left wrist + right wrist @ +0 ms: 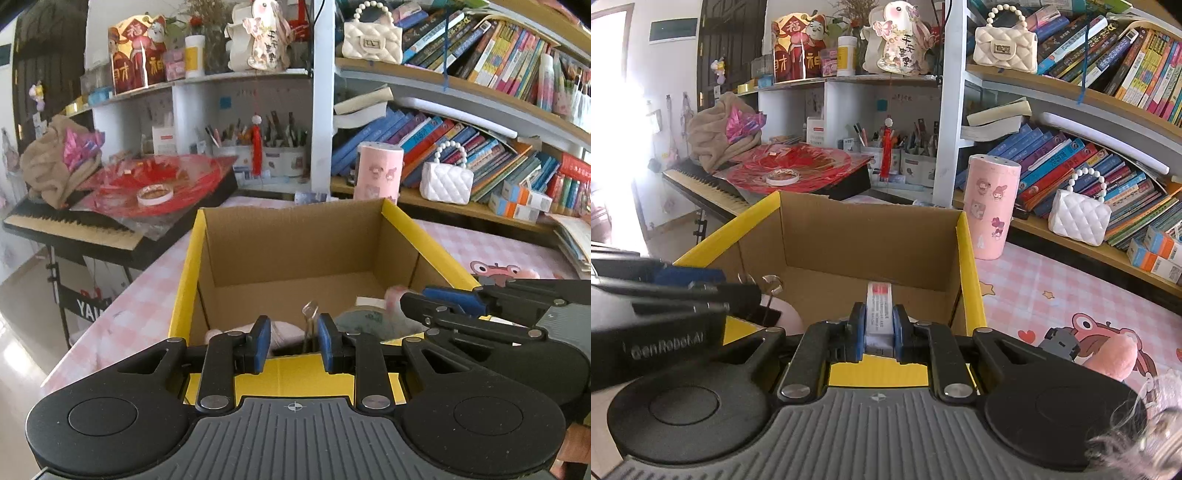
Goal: Organize objects
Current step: 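Lower the clip and medicine box into the box and open both tools, then withdraw both tools from the box toward the remaining toys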
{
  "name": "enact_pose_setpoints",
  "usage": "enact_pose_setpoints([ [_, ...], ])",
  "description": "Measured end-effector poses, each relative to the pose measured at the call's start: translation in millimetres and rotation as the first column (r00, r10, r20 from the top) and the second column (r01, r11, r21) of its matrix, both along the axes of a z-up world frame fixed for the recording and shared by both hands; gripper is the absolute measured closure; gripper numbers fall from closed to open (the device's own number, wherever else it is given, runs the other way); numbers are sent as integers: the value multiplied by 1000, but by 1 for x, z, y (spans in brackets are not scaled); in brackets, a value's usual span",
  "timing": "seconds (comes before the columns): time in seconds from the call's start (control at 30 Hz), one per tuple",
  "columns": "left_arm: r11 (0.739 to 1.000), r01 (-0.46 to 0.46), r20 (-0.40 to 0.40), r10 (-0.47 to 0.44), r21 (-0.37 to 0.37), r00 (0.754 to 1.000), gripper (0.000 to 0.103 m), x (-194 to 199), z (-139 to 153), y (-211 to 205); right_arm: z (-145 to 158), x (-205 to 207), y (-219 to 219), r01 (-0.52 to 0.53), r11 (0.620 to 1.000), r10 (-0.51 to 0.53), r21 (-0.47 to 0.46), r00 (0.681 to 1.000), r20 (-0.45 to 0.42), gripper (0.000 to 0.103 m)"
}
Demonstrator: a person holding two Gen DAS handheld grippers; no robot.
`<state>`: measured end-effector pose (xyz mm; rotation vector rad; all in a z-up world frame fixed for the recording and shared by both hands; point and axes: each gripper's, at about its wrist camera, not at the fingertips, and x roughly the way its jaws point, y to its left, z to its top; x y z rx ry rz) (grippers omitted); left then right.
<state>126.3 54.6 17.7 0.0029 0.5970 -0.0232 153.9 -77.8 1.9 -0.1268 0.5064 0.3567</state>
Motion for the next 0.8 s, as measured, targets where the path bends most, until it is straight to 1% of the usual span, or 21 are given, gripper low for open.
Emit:
enact_pose_setpoints([
  [0.03, 1000, 4, 1, -4, -3, 1000, 74, -2, 1, 0, 1, -1, 0, 2, 1000, -2, 0, 1000, 0, 88],
  [0.1, 1000, 11, 9, -11, -15, 1000, 64, -5, 2, 1, 1, -4, -1, 5, 1000, -5, -1, 1000, 4, 86],
  [0.13, 1000, 11, 19, -11, -16, 1000, 64, -7, 3, 2, 2, -5, -1, 8, 1000, -8, -2, 1000, 8, 82],
  [0.23, 1000, 22, 37, -22, -16, 999, 63, -14, 6, 0, 4, -9, -4, 15, 1000, -15, 5, 1000, 10, 79],
  [0.33, 999, 30, 42, -30, -18, 999, 63, -22, 8, -3, 6, -15, -8, 23, 1000, -23, 16, 1000, 13, 78],
  [0.43, 999, 32, 44, -30, -40, 999, 63, -31, 10, -5, 10, -23, -13, 30, 999, -30, 26, 999, 15, 77],
  [0.57, 996, 33, 37, -30, -81, 999, 63, -38, 13, -8, 16, -33, -21, 35, 999, -35, 23, 999, 12, 76],
  [0.67, 995, 40, 28, -37, -95, 999, 62, -43, 15, -10, 18, -41, -27, 42, 999, -43, 21, 999, 9, 76],
  [0.8, 995, 55, 9, -55, -82, 998, 62, -49, 14, -20, 17, -54, -34, 52, 998, -52, 18, 999, -5, 74],
])
